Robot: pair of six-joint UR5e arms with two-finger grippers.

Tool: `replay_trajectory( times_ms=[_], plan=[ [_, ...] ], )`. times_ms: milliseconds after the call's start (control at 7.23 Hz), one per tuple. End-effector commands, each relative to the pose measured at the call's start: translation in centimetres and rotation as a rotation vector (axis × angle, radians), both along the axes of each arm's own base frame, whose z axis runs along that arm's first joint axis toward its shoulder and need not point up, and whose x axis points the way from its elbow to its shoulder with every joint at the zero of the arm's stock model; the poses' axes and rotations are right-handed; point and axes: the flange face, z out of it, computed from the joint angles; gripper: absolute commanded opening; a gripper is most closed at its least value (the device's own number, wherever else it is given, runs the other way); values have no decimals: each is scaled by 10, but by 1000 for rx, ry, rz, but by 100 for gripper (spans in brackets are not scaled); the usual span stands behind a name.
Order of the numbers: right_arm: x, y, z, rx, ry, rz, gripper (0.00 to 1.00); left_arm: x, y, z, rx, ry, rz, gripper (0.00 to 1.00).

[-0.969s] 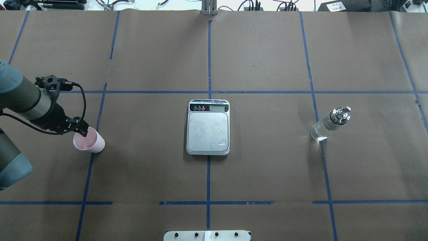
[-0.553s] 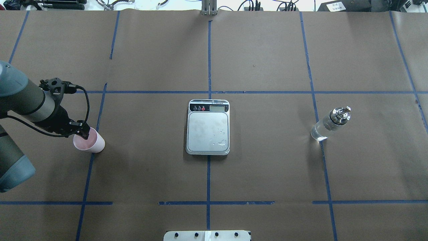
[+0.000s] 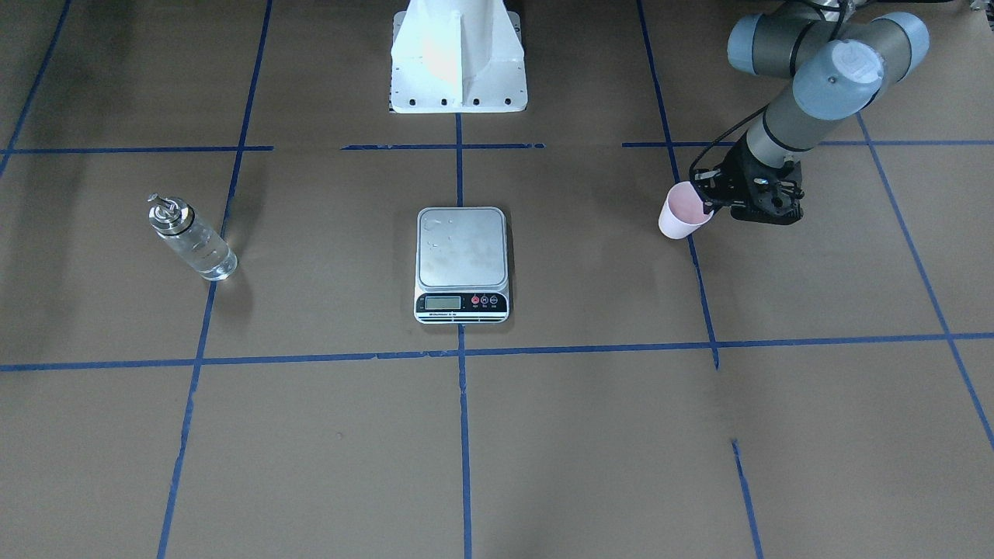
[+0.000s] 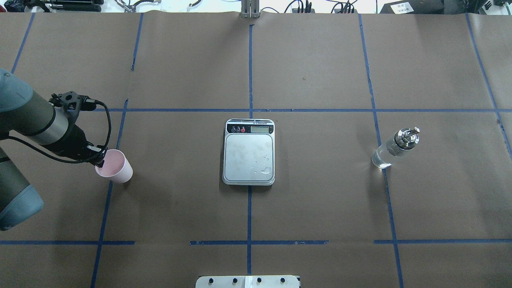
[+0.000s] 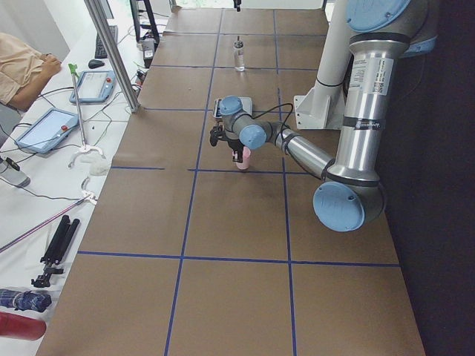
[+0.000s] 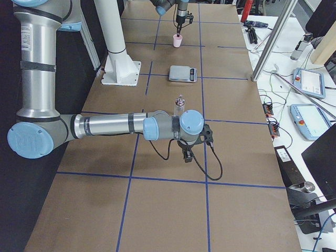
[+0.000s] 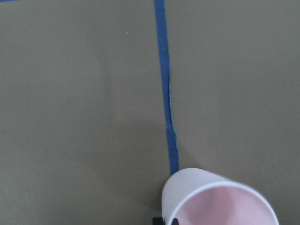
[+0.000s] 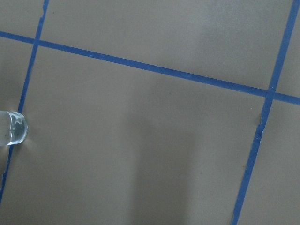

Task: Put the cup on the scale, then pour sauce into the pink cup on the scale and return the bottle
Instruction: 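Carry the pink cup with the left gripper and set it on the scale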

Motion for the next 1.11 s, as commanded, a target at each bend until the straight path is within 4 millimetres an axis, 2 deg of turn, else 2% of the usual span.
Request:
replay_trajectory(
  times_ms=[0, 138, 277, 415, 553, 692, 830, 969],
  plan=[
    [0, 0, -1, -1, -8, -1, 100, 29, -29, -103, -142, 105, -172, 0],
    [-2, 1, -3, -4, -40, -4, 100, 49, -30, -151, -153, 156, -194, 0],
    [-3, 1, -4, -6, -55, -5, 100, 91, -11, -192, -154, 157, -208, 0],
    [-3, 1, -5, -5, -57, -5, 100, 124, -33, -229, -137, 109, -256, 0],
    [-3, 1, -5, -4, -57, -6, 100, 153, -48, -242, -144, 71, -262, 0],
    [-3, 1, -5, -5, -57, -5, 100, 171, -47, -246, -135, 57, -262, 0],
    [-3, 1, -5, -4, -57, -6, 100, 177, -51, -241, -136, 41, -268, 0],
    [-4, 1, -6, -2, -57, -8, 100, 193, -46, -247, -130, 34, -257, 0]
  ],
)
